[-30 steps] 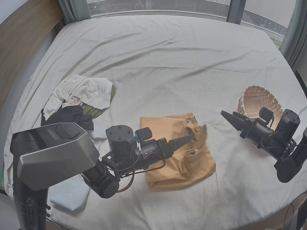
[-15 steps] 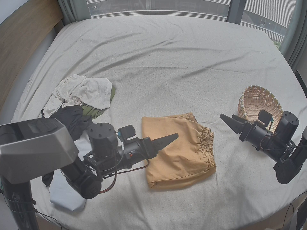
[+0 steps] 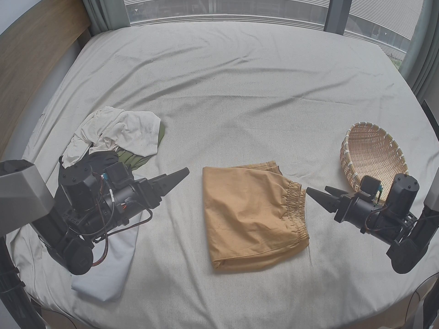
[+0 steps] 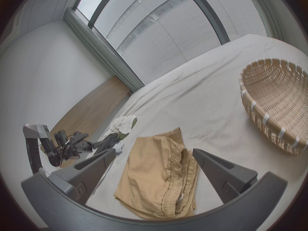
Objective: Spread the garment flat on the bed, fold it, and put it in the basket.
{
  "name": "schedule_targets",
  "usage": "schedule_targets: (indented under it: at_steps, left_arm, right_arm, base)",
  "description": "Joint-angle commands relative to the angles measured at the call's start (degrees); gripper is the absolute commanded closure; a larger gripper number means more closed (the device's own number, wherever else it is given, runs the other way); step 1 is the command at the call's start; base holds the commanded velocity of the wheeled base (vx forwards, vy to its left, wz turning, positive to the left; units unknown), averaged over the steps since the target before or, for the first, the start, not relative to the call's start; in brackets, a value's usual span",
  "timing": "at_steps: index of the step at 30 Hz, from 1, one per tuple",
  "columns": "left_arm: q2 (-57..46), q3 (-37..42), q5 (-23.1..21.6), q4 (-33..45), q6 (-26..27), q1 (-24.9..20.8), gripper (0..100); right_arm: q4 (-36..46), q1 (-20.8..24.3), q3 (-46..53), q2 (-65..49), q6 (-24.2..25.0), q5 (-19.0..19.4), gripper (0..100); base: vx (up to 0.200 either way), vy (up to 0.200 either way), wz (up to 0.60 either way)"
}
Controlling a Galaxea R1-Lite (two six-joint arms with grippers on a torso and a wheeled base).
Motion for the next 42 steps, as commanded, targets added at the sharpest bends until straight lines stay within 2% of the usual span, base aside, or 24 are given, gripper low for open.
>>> schedule_targets:
  at_steps: [1,15,42]
  left_arm:
    - [-0.8,3.6,0.1,-0.5,2.8,1.5,0]
    - [0.0,7.5,0.1,-2.5,7.1,1.8,0]
    - [0.6,7.5,0.1,-2.5,7.9,1.7,0]
  right_arm:
    - [0.0,-0.1,1.2,3.9,-1.1,0.0,0]
    - [0.0,0.8,5.0,10.6,-1.7,-0.2,0]
    - [-0.1,4.0,2.8,17.8,-1.2,0.0,0]
  base:
    - [0.000,0.000,0.00]
    - [0.000,0.000,0.00]
    - [0.000,0.000,0.00]
